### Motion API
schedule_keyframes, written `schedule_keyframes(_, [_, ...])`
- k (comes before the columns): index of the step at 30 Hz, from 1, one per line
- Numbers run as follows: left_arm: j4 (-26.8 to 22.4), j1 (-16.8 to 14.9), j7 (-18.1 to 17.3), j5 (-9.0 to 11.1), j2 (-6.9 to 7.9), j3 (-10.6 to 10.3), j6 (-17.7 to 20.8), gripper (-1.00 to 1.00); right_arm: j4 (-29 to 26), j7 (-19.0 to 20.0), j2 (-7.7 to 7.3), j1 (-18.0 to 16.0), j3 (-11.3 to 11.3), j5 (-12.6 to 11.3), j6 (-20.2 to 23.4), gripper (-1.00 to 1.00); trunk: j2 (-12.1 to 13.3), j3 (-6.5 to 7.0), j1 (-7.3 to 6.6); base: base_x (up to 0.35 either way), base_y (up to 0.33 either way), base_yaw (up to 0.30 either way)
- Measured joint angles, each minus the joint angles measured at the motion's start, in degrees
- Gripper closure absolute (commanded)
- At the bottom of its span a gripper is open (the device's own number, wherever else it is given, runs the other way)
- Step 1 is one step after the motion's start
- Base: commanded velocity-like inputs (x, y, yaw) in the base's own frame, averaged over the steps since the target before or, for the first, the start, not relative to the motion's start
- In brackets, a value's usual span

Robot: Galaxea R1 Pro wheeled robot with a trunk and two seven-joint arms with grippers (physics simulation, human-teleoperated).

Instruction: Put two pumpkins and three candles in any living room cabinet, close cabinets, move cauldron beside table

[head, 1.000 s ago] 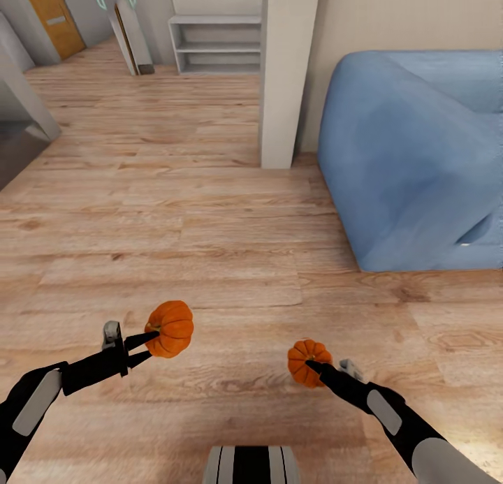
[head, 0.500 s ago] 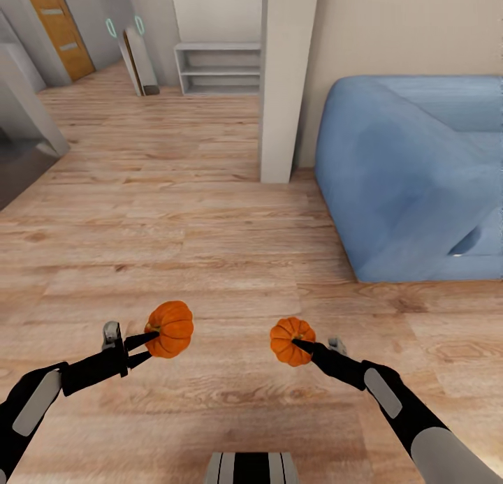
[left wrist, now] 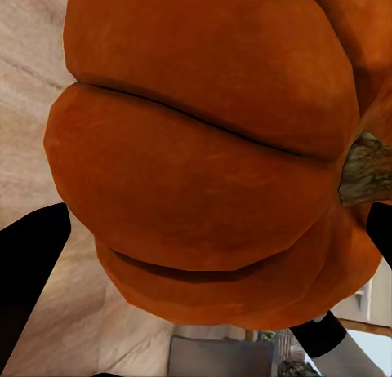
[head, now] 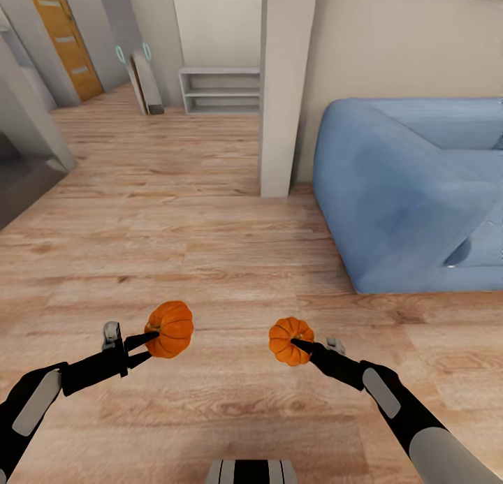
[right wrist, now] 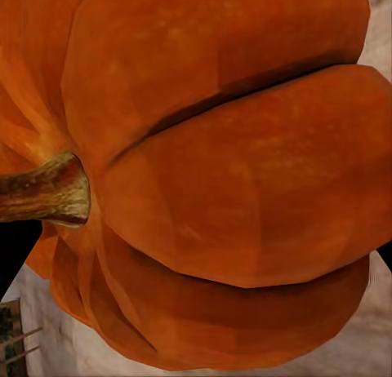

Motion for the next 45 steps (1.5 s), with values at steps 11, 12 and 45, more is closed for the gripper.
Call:
schedule_keyframes(11, [0.0, 0.0, 0.0, 0.0, 0.01, 0.0, 0.0, 1.0, 0.1, -0.2, 0.07, 0.0, 0.0, 0.0, -0.2, 1.0, 0.1, 3.27, -0.28, 0.0, 0.0, 0.173])
schedule_keyframes(12, [0.0, 0.0, 0.0, 0.0, 0.01, 0.0, 0.0, 1.0, 0.1, -0.2, 0.07, 0.0, 0.1, 0.0, -0.2, 1.0, 0.2, 3.57, -0.31, 0.0, 0.0, 0.187])
schedule_keyframes(45, [0.3, 0.0, -0.1, -0.4, 0.01, 0.1, -0.3, 1.0, 0.4, -0.3, -0.02, 0.0, 0.4, 0.8, -0.3, 1.0, 0.3, 7.58, -0.51, -0.051, 0.007, 0.224])
